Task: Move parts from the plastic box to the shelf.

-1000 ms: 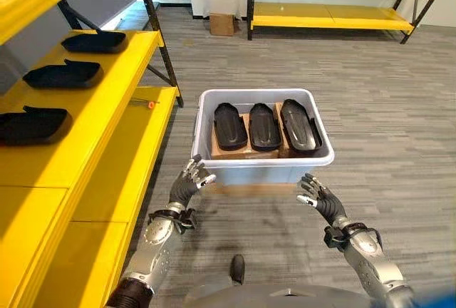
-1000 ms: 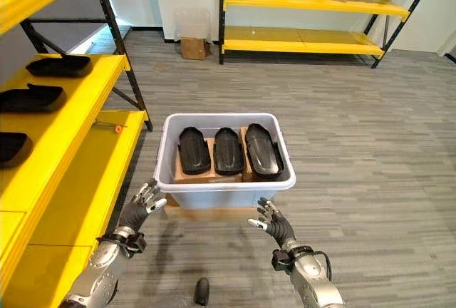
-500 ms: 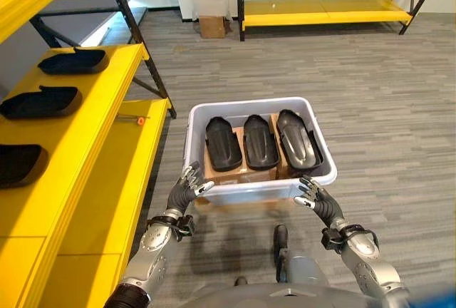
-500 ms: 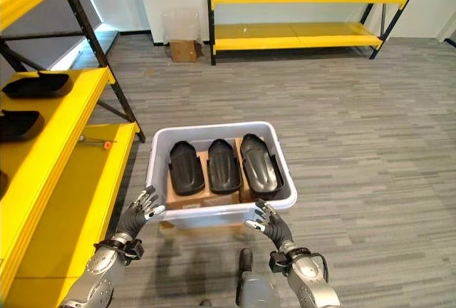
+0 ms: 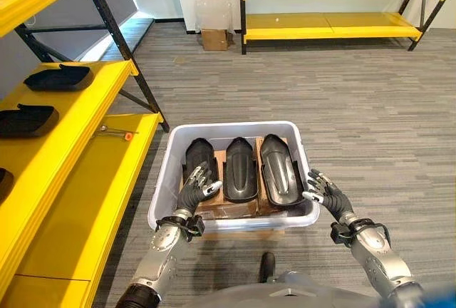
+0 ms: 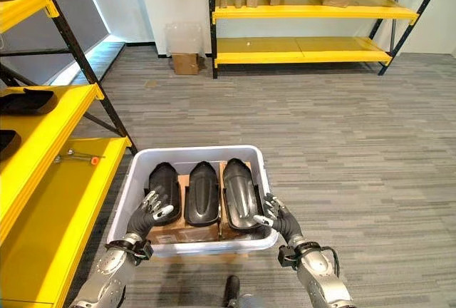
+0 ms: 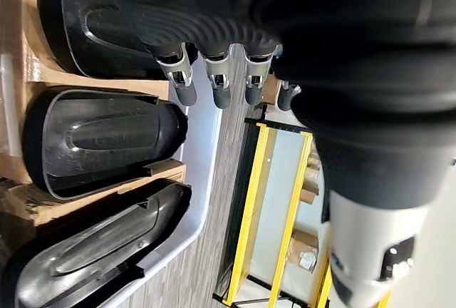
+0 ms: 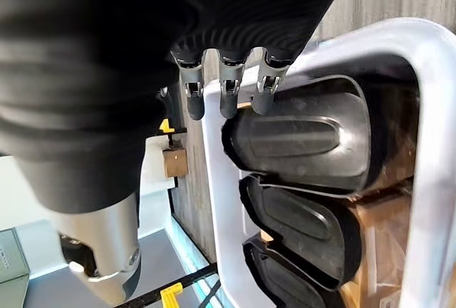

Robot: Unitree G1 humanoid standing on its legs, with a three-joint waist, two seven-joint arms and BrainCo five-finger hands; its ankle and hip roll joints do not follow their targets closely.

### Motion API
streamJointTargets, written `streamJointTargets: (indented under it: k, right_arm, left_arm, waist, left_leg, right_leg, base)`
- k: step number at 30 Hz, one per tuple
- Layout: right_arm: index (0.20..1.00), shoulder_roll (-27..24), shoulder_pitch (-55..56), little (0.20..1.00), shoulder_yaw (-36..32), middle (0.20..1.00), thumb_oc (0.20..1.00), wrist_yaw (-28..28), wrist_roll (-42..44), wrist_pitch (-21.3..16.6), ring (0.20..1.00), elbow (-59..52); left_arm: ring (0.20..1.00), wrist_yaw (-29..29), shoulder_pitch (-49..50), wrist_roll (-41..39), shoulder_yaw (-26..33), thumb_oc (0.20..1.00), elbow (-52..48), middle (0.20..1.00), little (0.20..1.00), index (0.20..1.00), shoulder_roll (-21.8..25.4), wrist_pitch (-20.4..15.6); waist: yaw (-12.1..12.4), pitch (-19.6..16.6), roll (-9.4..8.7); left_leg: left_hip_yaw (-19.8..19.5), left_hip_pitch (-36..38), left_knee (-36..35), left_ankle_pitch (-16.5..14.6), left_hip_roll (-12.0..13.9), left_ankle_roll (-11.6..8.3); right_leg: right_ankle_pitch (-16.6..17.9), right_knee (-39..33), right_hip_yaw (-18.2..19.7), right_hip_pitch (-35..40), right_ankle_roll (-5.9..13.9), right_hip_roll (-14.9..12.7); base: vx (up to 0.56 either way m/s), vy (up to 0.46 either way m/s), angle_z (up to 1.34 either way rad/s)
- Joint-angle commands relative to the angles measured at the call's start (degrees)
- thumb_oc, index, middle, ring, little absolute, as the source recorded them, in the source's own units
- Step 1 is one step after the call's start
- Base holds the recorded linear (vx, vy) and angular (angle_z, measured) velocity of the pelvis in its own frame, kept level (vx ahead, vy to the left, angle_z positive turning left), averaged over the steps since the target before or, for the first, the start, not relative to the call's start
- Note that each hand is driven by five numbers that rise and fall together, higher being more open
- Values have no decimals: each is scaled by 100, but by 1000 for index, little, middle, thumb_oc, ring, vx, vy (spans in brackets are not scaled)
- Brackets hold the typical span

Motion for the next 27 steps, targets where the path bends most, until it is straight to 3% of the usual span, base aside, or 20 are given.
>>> streamJointTargets:
  k: [1,3,4,5,6,7,8,9,14,17,27]
  right_arm:
    - [1000,-25,-59,1000,-13,1000,1000,34,86,-317,1000,-371]
    - [1000,-56,-75,1000,6,1000,1000,22,80,-320,1000,-399]
    - [1000,-63,-81,1000,10,1000,1000,16,97,-324,1000,-393]
    - [1000,-72,-70,1000,7,1000,1000,-25,113,-356,1000,-399]
    - [1000,-72,-67,1000,8,1000,1000,-25,112,-356,1000,-400]
    - [1000,-68,-62,1000,-5,1000,1000,-78,101,-389,1000,-389]
    - [1000,-86,-83,1000,-64,1000,1000,-133,138,-426,1000,-389]
    - [1000,-101,-89,1000,-88,1000,1000,-150,145,-439,1000,-367]
    - [1000,-85,48,1000,-212,1000,1000,-83,117,-398,1000,-401]
    - [1000,3,177,1000,-329,1000,1000,-3,199,-362,1000,-497]
    - [1000,102,152,1000,-269,1000,1000,65,256,-338,1000,-488]
  left_arm:
    - [1000,-21,-14,-229,87,1000,-350,1000,1000,1000,238,-255]
    - [1000,3,13,-231,99,1000,-412,1000,1000,1000,272,-241]
    - [1000,-10,34,-243,115,1000,-439,1000,1000,1000,282,-227]
    - [1000,6,76,-278,116,1000,-431,1000,1000,1000,316,-232]
    - [1000,6,79,-278,115,1000,-431,1000,1000,1000,317,-232]
    - [1000,52,76,-254,90,1000,-423,1000,1000,1000,321,-244]
    - [1000,103,65,-245,95,1000,-423,1000,1000,1000,330,-256]
    - [1000,117,57,-224,84,1000,-405,1000,1000,1000,328,-261]
    - [1000,-53,146,-244,95,1000,-394,1000,1000,1000,305,-248]
    - [1000,-179,155,-257,94,1000,-393,1000,1000,1000,385,-257]
    - [1000,-153,61,-154,143,1000,-418,1000,1000,1000,614,-287]
  waist:
    - [113,117,-160]
    - [171,258,-210]
    - [173,267,-231]
    - [180,238,-298]
    - [193,249,-304]
    - [202,247,-299]
    - [169,248,-212]
    - [163,251,-140]
    - [110,151,43]
    - [90,174,-6]
    - [103,220,-215]
  left_leg:
    - [50,-874,961,647,-349,-63]
    - [91,-1188,1201,786,-311,-70]
    - [211,-1210,882,761,-132,-12]
    - [324,-1093,8,723,345,33]
    - [340,-1043,-45,738,345,30]
    - [318,-987,-657,949,637,-16]
    - [261,-1025,-1255,1361,1066,-115]
    - [219,-997,-1465,1566,1174,-195]
    - [392,-759,-1580,1153,1064,-267]
    - [635,-751,-1357,801,789,-182]
    - [874,-953,-1004,438,497,-39]
  right_leg:
    - [-399,258,358,371,600,-296]
    - [-473,314,310,395,553,-334]
    - [-493,327,304,395,572,-357]
    - [-578,319,285,429,629,-445]
    - [-586,321,298,447,628,-446]
    - [-650,348,312,450,674,-485]
    - [-729,379,342,434,729,-525]
    - [-754,394,379,430,758,-533]
    - [-637,319,418,560,944,-761]
    - [-410,155,464,698,1119,-1123]
    - [-129,-65,537,577,1329,-1461]
  base:
    - [-14,-75,1]
    - [16,-29,-6]
    - [124,54,18]
    - [126,58,32]
    - [138,106,41]
    - [91,164,20]
    - [113,248,9]
    - [104,291,0]
    - [111,251,-22]
    - [107,286,0]
    - [38,152,-6]
